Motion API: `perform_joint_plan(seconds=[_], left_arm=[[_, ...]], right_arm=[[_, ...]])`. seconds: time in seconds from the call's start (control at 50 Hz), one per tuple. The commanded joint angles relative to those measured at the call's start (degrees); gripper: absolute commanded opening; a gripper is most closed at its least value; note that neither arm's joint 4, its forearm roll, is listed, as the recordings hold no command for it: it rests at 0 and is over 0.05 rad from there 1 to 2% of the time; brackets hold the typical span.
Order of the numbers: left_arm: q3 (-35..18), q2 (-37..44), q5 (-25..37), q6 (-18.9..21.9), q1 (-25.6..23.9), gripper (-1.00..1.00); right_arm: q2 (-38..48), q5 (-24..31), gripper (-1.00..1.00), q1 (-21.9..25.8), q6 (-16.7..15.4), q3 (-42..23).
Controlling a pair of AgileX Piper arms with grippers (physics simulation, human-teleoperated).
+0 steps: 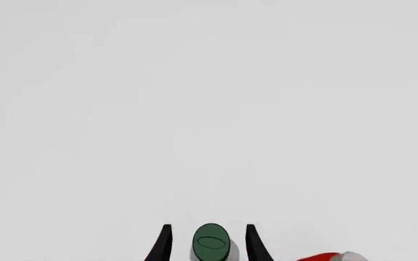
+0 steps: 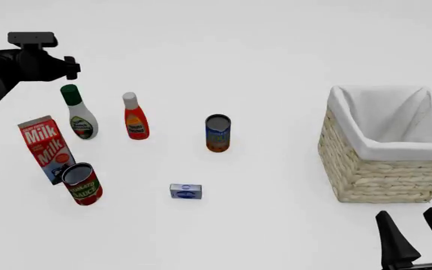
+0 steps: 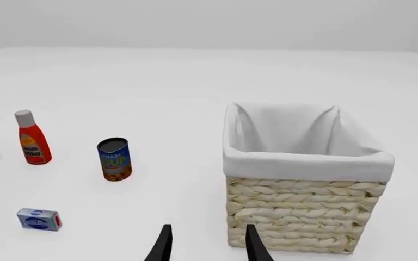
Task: Pick the salad dressing and place it in the basket.
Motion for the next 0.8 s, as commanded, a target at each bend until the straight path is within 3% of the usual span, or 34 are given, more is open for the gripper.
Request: perform_joint_plan(seconds=[0.02,0.8], left_arm=[[1.8,1.5,-1.5,-0.4,-0.3,1.0],[5.4,6.5,-5.7,-0.9,1.2,1.0]], right_arm=[[-0.1,0.0,1.0,0.1,0.1,0.0],[-0.1,0.2,1.0,0.0,0.1,0.0]])
